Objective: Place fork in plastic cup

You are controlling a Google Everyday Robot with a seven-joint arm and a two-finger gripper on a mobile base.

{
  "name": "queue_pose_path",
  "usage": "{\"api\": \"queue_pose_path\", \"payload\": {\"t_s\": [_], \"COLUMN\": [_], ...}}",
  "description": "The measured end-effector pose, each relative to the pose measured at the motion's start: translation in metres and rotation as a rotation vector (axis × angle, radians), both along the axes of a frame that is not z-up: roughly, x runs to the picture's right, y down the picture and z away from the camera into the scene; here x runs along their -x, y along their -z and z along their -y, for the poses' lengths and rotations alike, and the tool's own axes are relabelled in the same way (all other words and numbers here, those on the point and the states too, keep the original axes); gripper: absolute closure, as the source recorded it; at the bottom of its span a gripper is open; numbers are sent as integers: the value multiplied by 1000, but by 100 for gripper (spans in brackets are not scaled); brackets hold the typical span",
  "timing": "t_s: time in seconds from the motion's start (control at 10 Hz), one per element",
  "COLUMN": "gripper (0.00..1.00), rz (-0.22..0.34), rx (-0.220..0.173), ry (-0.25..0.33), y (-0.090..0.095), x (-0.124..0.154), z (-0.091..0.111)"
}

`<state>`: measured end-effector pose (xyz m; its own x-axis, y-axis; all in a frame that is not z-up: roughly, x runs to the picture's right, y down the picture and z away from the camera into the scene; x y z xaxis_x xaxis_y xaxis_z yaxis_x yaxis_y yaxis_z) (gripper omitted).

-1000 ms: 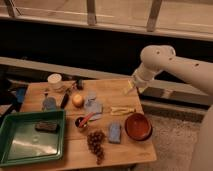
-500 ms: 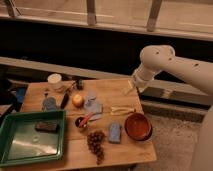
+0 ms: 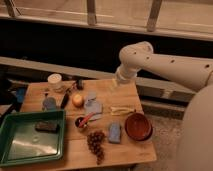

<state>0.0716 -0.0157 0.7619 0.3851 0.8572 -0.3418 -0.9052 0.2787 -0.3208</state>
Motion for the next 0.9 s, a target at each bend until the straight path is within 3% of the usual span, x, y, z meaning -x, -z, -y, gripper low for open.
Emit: {"api": "queue_pose_path", "payload": {"t_s": [0.4, 0.5, 0.6, 0.9], "gripper": [37, 37, 37, 37], "rz": [98, 154, 188, 185], "rx": [-81, -95, -99, -101], "ry": [66, 78, 86, 86], "y": [-5, 0, 4, 4], "x": [98, 132, 147, 144], "z": [9, 13, 13, 13]}}
